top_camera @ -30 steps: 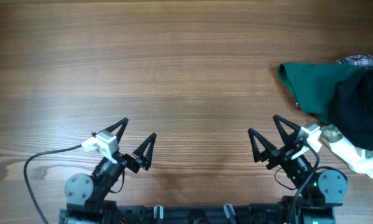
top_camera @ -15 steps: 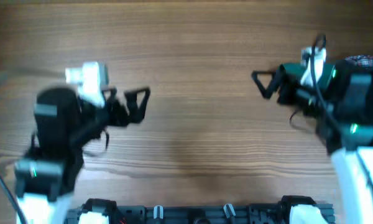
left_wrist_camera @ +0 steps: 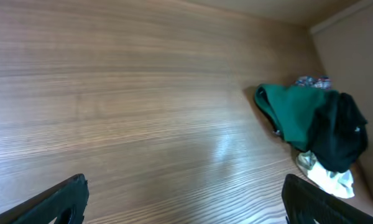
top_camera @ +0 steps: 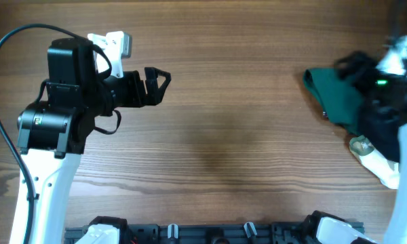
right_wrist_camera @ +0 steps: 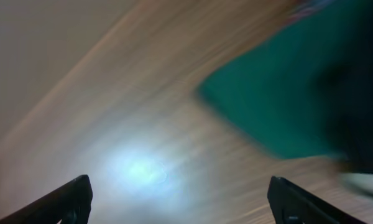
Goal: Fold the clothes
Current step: 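Reach the right gripper into the clothes pile and grasp the black shirt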
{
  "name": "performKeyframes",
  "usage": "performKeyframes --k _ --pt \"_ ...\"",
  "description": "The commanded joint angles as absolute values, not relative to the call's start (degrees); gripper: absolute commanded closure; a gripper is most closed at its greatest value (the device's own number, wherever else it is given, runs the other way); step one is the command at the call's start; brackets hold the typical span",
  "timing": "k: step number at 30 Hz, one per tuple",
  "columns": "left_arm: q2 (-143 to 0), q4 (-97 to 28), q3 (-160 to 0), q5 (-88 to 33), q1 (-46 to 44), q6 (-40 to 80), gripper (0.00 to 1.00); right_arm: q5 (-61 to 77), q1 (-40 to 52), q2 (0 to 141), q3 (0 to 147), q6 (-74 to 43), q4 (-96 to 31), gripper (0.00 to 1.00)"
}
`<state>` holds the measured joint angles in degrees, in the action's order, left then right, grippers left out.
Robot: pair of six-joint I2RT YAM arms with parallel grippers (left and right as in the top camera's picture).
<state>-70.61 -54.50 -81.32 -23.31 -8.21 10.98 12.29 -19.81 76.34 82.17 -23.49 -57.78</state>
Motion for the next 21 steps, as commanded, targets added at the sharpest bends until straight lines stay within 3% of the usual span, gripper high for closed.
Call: performKeyframes --k 1,14,16,20,21 --pt "-70.6 -55.9 -82.2 -20.9 -8.1 9.8 0.00 -3.3 -28.3 78.4 86.0 -28.8 -57.9 0.12" --pt "-73.3 -64.9 -82.2 -15.7 -8.1 9.8 0.00 -4.3 -39.1 104.1 94.4 -28.8 -60.3 0.17" --pt "-73.3 -64.8 -82.2 -15.3 -8.1 9.8 0.00 -4.3 -39.1 106.0 94.5 -30.2 -59.6 0.22" --pt "-73.3 -64.7 -82.2 -15.3 -8.1 9.8 0.00 -4.5 -39.1 106.7 94.5 -30.2 -56.2 0.50" --pt "-73.3 -64.7 -82.2 -15.3 -8.1 9.8 0.00 -4.3 -39.1 106.6 94.5 -30.2 -55.5 0.71"
